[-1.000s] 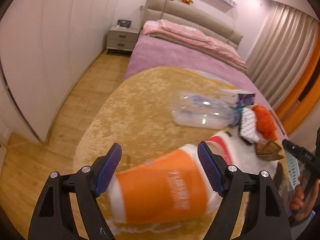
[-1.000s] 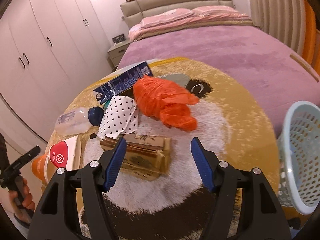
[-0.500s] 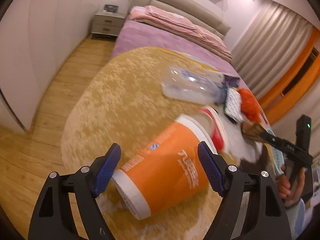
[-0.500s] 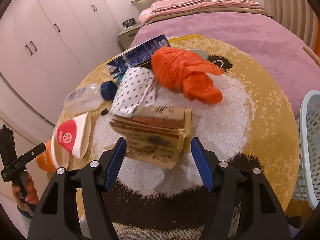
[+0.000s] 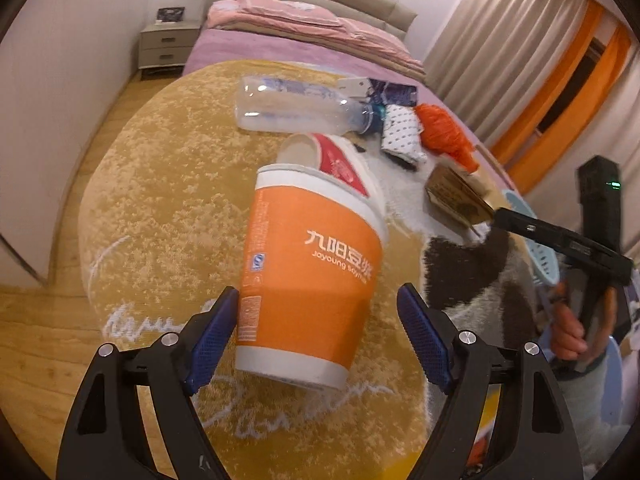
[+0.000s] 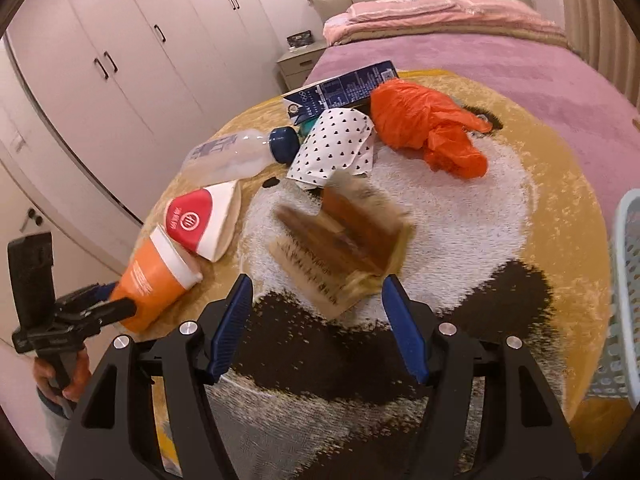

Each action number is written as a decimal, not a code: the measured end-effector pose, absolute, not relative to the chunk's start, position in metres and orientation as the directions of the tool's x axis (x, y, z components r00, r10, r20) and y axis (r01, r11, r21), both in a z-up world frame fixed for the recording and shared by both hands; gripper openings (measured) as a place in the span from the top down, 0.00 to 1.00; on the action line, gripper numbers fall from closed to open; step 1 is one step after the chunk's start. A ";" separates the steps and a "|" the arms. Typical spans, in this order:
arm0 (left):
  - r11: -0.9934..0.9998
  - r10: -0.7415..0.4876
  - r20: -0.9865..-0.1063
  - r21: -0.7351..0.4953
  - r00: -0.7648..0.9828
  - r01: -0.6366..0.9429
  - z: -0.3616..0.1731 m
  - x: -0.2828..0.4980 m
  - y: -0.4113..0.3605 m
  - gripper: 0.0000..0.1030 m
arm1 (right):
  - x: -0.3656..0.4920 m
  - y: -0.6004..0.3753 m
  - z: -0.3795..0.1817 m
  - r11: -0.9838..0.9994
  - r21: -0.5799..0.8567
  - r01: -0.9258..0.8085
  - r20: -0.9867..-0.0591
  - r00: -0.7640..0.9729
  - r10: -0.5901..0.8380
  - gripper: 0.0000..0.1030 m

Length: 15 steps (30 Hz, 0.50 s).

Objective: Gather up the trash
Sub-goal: 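Grasp the orange paper cup with the left tool while the right tool grasps the cardboard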

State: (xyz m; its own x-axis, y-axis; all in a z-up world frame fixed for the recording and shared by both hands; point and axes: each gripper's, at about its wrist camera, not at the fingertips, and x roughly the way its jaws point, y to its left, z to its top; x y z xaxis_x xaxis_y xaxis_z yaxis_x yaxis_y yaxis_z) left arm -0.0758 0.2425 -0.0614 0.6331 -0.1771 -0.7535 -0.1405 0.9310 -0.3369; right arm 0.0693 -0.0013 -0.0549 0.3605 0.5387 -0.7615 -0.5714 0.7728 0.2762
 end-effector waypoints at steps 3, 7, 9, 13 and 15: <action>0.927 -0.150 -0.765 -0.329 0.626 -0.180 -0.070 -0.071 0.245 0.24 | 0.064 -0.003 -0.053 0.790 0.210 -0.576 -0.767 0.404 0.498 0.38; 0.922 -0.125 -0.761 -0.326 0.636 -0.209 -0.073 -0.070 0.248 0.24 | 0.070 -0.005 -0.051 0.790 0.213 -0.575 -0.752 0.420 0.508 0.38; 0.924 -0.109 -0.762 -0.315 0.639 -0.218 -0.073 -0.068 0.246 0.24 | 0.074 -0.003 -0.052 0.788 0.212 -0.578 -0.746 0.425 0.512 0.38; 0.934 -0.068 -0.768 -0.273 0.637 -0.229 -0.072 -0.066 0.239 0.24 | 0.093 0.006 -0.065 0.803 0.206 -0.559 -0.752 0.435 0.495 0.38; 0.937 -0.057 -0.768 -0.261 0.638 -0.231 -0.073 -0.067 0.237 0.24 | 0.101 0.009 -0.074 0.804 0.224 -0.550 -0.762 0.416 0.496 0.38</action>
